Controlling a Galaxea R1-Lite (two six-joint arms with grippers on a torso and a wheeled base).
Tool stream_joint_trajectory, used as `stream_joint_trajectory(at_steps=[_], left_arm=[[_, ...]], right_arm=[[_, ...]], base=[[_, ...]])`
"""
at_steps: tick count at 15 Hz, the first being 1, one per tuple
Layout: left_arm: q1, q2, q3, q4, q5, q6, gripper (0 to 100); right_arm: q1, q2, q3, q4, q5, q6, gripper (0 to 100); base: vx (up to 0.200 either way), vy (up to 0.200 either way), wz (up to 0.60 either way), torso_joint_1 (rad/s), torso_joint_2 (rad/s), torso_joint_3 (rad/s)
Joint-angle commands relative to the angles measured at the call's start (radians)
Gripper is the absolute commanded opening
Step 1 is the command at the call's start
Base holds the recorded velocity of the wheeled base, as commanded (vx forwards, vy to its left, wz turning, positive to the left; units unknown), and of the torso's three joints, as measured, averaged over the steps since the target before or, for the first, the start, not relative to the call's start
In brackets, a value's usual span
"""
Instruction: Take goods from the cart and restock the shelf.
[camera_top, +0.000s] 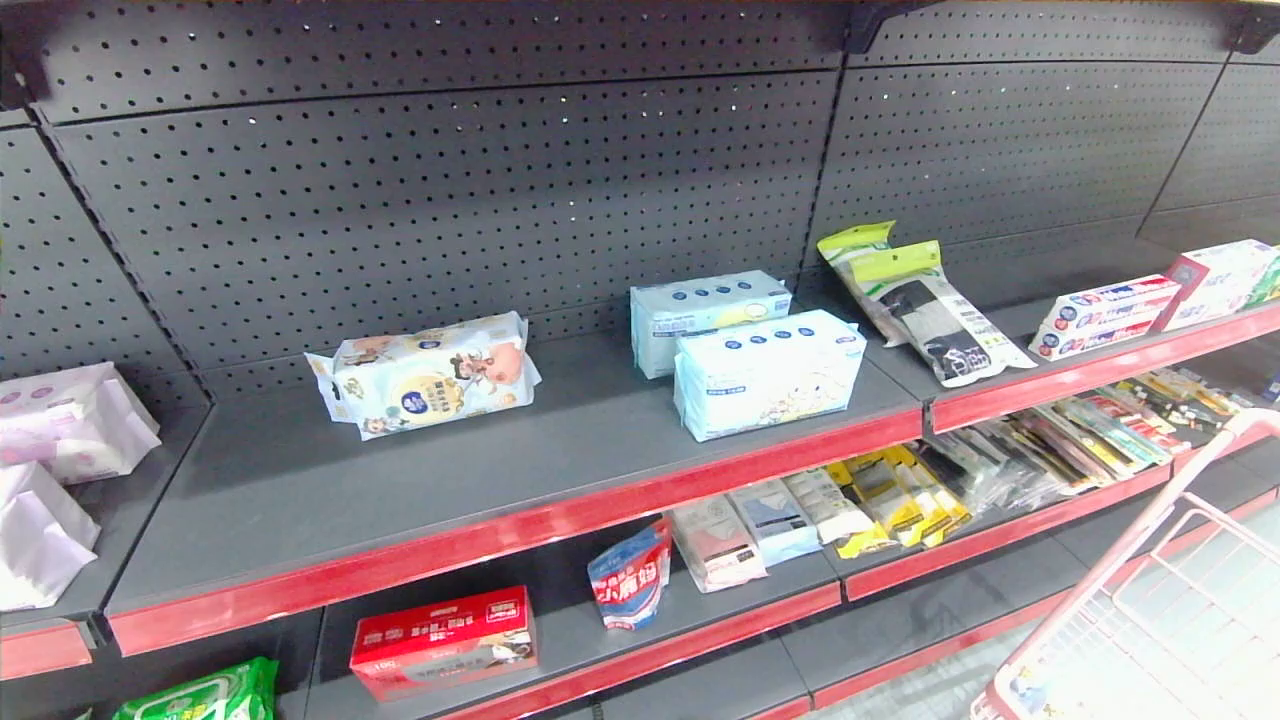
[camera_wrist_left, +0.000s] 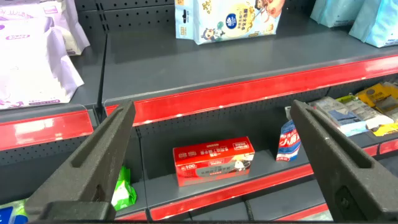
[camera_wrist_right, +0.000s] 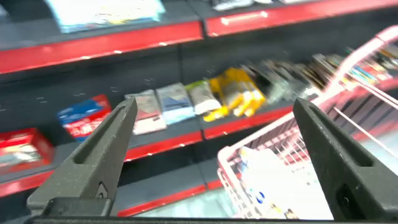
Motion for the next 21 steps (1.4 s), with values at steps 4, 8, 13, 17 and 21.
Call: stream_joint_trajectory(at_steps=[4, 8, 13, 17, 21], left_arm=[[0.0, 0.001, 0.0, 0.0, 0.001, 0.0, 100], [0.0, 0.001, 0.0, 0.0, 0.001, 0.0, 100], [0.0, 0.001, 0.0, 0.0, 0.001, 0.0, 100], [0.0, 0.001, 0.0, 0.0, 0.001, 0.0, 100], [0.0, 0.001, 0.0, 0.0, 0.001, 0.0, 100]], right_arm=[[-0.135, 0.695, -0.674, 0.015, 0.051, 0.096, 100], [-0.208, 1.011, -0.622, 0.1, 0.063, -0.026, 100], [-0.597, 1.413, -0.513, 0.073, 0.205, -0.558, 100], [-0.758, 1.657, -0.468, -0.088, 0.252, -0.842, 100], [-0.89, 1.91, -0.424, -0.288, 0.33, -1.101, 100]], base=[[0.0, 0.0, 0.0, 0.0, 0.0, 0.0], [0.0, 0.0, 0.0, 0.0, 0.0, 0.0], [0.0, 0.0, 0.0, 0.0, 0.0, 0.0], [0.0, 0.0, 0.0, 0.0, 0.0, 0.0], [0.0, 0.0, 0.0, 0.0, 0.0, 0.0]])
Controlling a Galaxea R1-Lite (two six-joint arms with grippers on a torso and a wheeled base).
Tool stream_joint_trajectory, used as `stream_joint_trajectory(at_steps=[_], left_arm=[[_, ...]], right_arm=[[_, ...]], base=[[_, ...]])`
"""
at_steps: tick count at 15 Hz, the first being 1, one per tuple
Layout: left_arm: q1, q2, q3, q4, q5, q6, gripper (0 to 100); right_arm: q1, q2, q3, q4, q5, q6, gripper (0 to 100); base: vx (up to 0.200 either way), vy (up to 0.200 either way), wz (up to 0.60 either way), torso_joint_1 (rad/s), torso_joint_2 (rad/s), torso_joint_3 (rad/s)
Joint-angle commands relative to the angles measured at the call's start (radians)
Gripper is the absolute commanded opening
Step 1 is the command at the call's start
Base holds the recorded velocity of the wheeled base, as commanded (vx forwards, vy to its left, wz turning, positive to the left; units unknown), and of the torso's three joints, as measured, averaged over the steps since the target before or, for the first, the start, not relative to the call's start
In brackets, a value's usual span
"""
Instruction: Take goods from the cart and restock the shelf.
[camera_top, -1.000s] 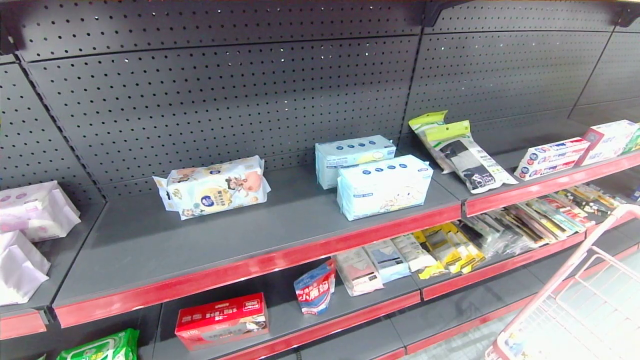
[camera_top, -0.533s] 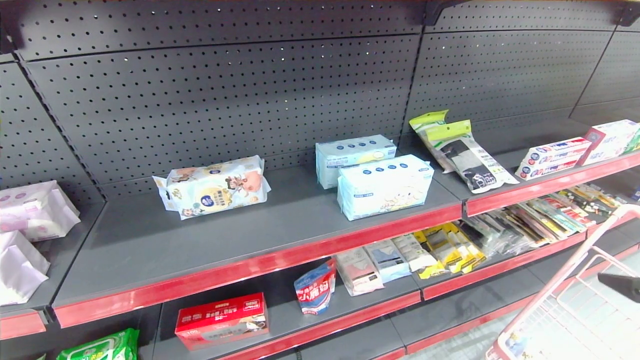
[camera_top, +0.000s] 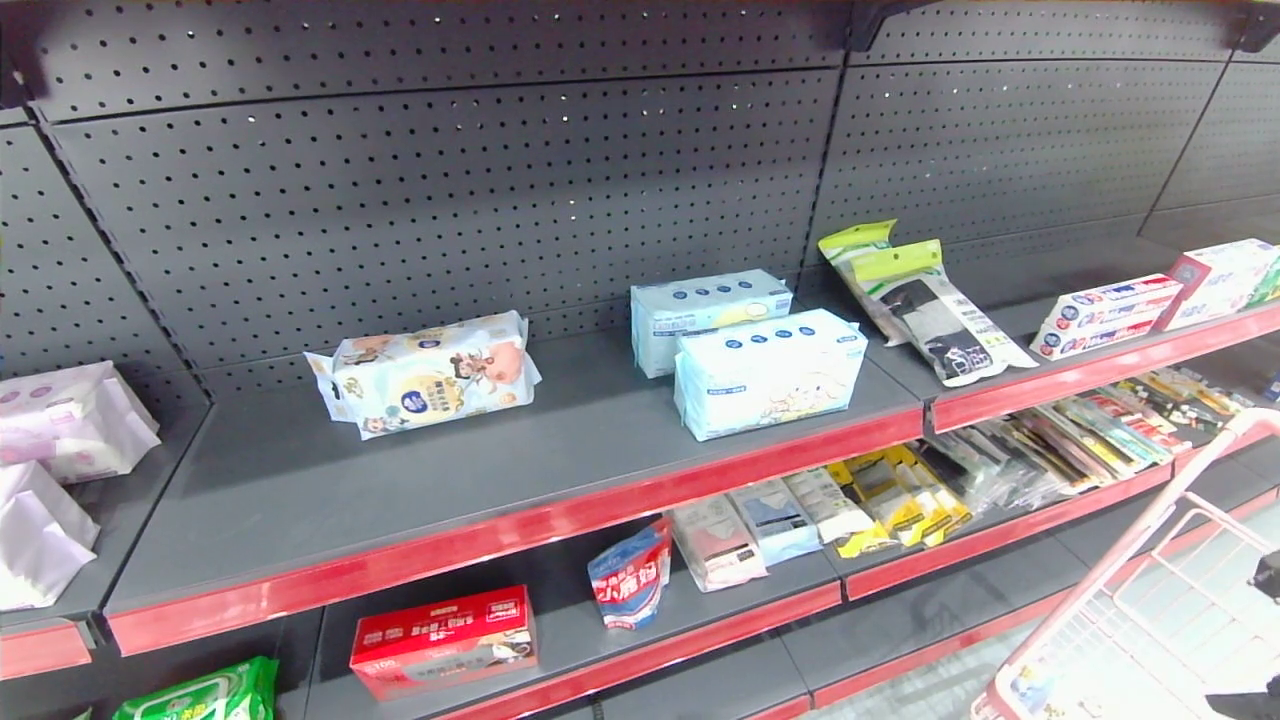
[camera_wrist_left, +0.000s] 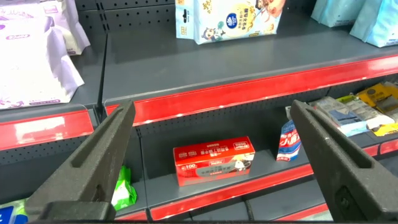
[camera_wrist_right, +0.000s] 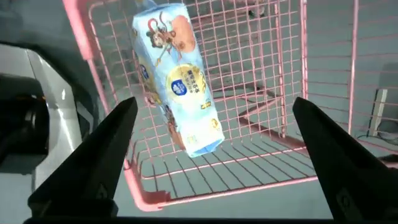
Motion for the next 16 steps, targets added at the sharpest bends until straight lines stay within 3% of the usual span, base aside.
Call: stream_joint_trajectory(at_steps=[1, 16], left_arm=[[0.001, 0.001, 0.0, 0.0, 0.001, 0.0, 100], [0.001, 0.001, 0.0, 0.0, 0.001, 0.0, 100]], right_arm=[[-0.089, 0.184, 0.007, -0.025, 0.024, -0.092, 100], [-0.124, 0.277, -0.022, -0.031, 0.053, -0.201, 100]], base=[[0.0, 0.0, 0.0, 0.0, 0.0, 0.0], [0.0, 0.0, 0.0, 0.0, 0.0, 0.0]])
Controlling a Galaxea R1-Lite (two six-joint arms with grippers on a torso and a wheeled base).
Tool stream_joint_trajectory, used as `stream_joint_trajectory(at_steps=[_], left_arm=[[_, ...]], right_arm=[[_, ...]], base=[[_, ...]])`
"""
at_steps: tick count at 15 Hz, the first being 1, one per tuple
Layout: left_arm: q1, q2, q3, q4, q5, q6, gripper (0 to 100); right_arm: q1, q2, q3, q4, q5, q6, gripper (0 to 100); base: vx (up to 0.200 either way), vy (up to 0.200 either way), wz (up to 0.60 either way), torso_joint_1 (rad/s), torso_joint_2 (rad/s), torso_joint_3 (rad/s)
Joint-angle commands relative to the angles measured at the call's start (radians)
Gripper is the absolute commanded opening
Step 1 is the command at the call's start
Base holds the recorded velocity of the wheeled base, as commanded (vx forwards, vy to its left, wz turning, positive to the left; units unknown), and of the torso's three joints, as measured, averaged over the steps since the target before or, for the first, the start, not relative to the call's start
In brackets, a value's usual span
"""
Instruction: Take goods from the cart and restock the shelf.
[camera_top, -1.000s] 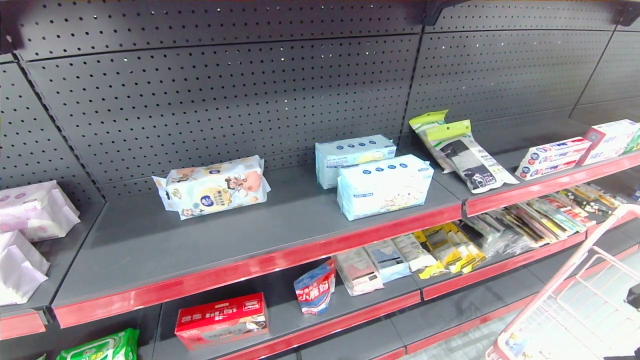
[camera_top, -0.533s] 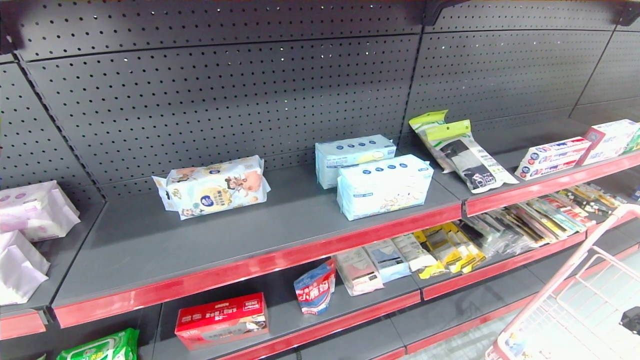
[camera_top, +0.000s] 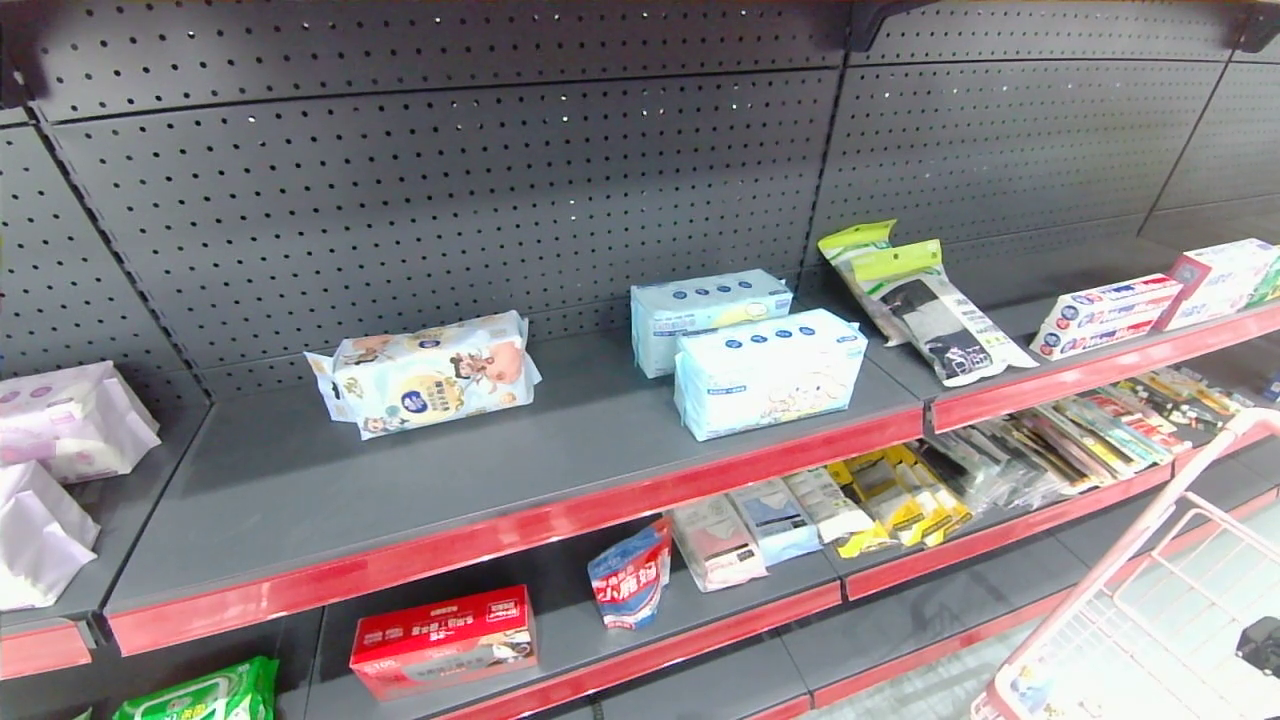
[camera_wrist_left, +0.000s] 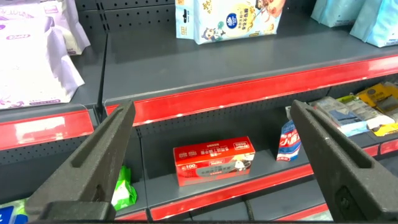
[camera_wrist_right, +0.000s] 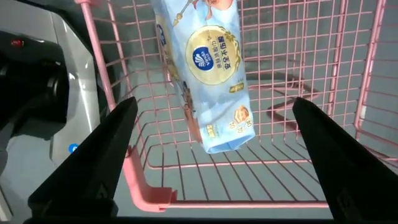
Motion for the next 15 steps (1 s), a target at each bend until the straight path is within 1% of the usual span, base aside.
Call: stream_joint_trajectory(at_steps=[1, 2, 3, 4, 7, 11, 15], left_arm=[[0.001, 0.001, 0.0, 0.0, 0.001, 0.0, 100], [0.001, 0.001, 0.0, 0.0, 0.001, 0.0, 100], [0.001, 0.001, 0.0, 0.0, 0.001, 0.0, 100], [0.001, 0.001, 0.0, 0.0, 0.001, 0.0, 100], [0.001, 0.001, 0.0, 0.0, 0.001, 0.0, 100], [0.001, 0.001, 0.0, 0.0, 0.001, 0.0, 100], [0.001, 0.001, 0.0, 0.0, 0.001, 0.0, 100]], right_arm=[[-0.008, 0.004, 0.0, 0.0, -0.001, -0.022, 100], [-0.008, 0.009, 0.0, 0.0, -0.001, -0.031, 100], [-0.01, 0.013, 0.0, -0.001, -0.001, -0.033, 100], [-0.013, 0.018, -0.002, -0.001, -0.001, -0.033, 100], [-0.019, 0.033, -0.002, -0.001, -0.004, -0.065, 100], [-0.019, 0.046, -0.032, 0.0, -0.006, -0.069, 100], [-0.017, 0.066, -0.034, 0.0, -0.004, -0.069, 100]], base=[[0.0, 0.0, 0.0, 0.0, 0.0, 0.0], [0.0, 0.0, 0.0, 0.0, 0.0, 0.0], [0.0, 0.0, -0.6, 0.002, 0.0, 0.002], [0.0, 0.0, 0.0, -0.056, 0.06, 0.061], [0.0, 0.0, 0.0, -0.142, 0.32, 0.16], [0.0, 0.0, 0.0, -0.15, 0.33, 0.173], [0.0, 0.0, 0.0, -0.019, 0.05, 0.028]])
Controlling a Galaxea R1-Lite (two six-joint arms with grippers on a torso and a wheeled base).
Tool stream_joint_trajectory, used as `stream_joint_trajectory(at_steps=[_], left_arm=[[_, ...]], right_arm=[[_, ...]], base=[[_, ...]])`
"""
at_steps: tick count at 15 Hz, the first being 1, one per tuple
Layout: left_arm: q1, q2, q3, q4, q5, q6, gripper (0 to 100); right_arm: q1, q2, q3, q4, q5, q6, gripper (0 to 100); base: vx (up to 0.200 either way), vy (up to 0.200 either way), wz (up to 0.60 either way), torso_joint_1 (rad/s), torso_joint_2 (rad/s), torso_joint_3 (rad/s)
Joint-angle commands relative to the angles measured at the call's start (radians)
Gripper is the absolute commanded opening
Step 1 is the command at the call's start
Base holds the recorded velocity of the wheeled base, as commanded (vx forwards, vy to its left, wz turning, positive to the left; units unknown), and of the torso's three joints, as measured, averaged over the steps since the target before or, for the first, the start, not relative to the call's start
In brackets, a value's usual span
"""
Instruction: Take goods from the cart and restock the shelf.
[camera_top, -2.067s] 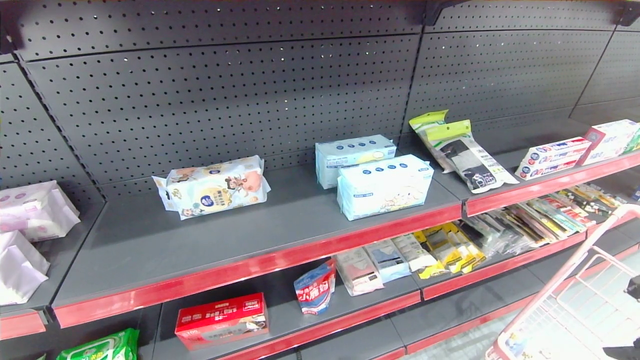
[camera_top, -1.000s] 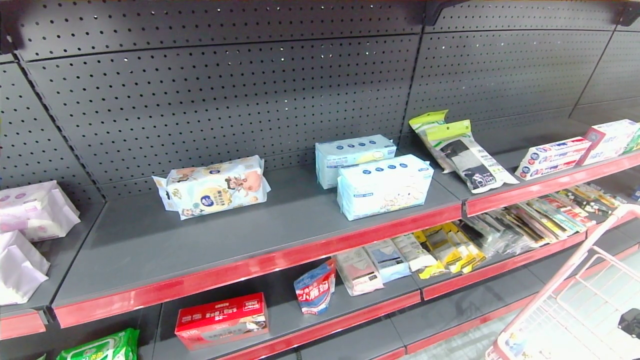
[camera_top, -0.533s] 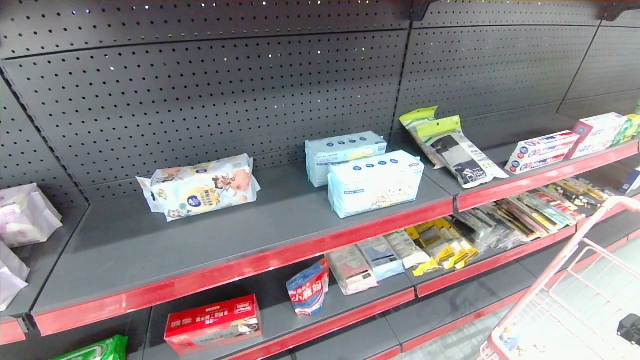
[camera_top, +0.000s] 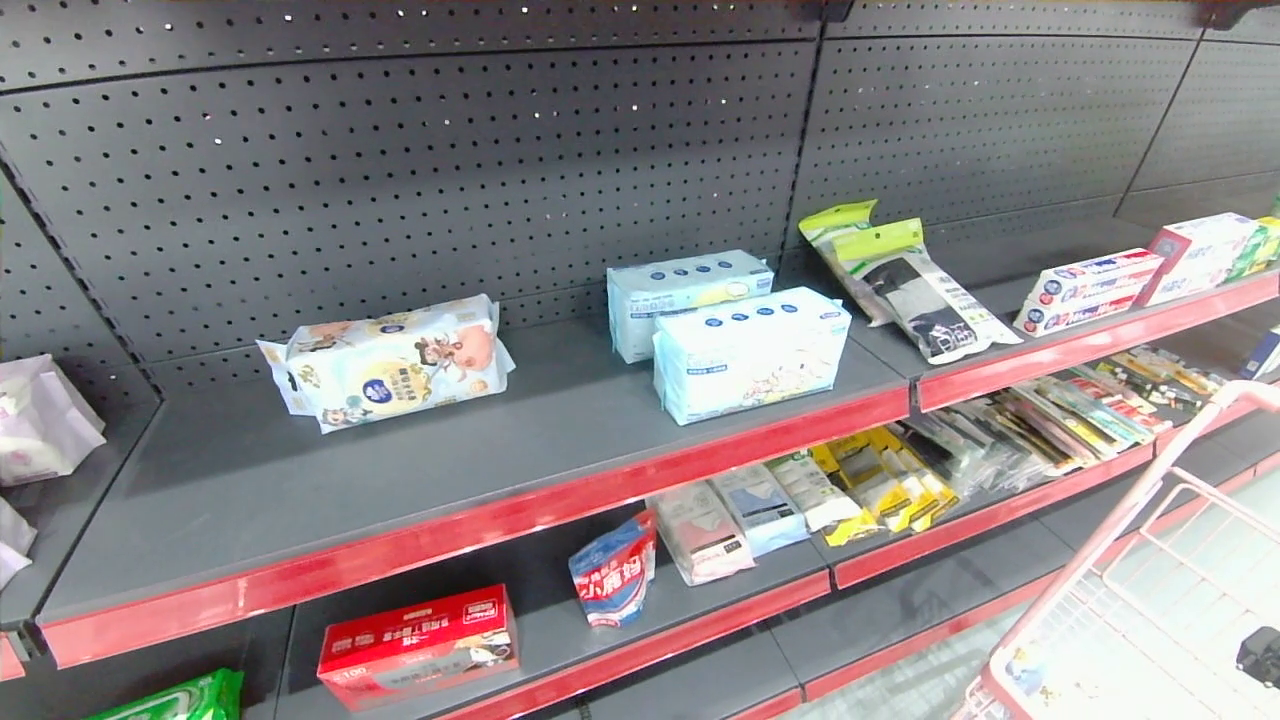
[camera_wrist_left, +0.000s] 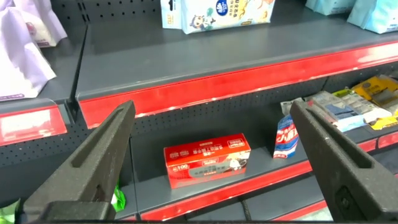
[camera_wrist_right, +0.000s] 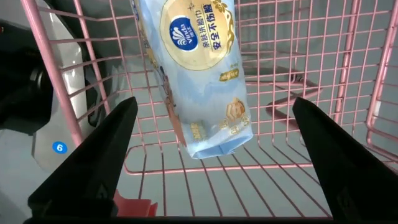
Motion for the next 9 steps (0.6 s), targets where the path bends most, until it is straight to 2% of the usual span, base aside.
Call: stream_joint_trajectory(at_steps=[1, 3, 9], left_arm=[[0.0, 0.001, 0.0, 0.0, 0.0, 0.0, 100], [0.0, 0.001, 0.0, 0.0, 0.0, 0.0, 100], [0.0, 0.001, 0.0, 0.0, 0.0, 0.0, 100]], right_arm=[[0.003, 0.01, 0.0, 0.0, 0.001, 0.0, 100], [0.009, 0.019, 0.002, 0.0, 0.001, -0.009, 100], [0.027, 0.021, 0.002, 0.0, -0.001, -0.017, 100]], base=[[0.0, 0.0, 0.0, 0.0, 0.0, 0.0], [0.0, 0.0, 0.0, -0.045, 0.1, 0.055], [0.0, 0.0, 0.0, -0.154, 0.35, 0.185]])
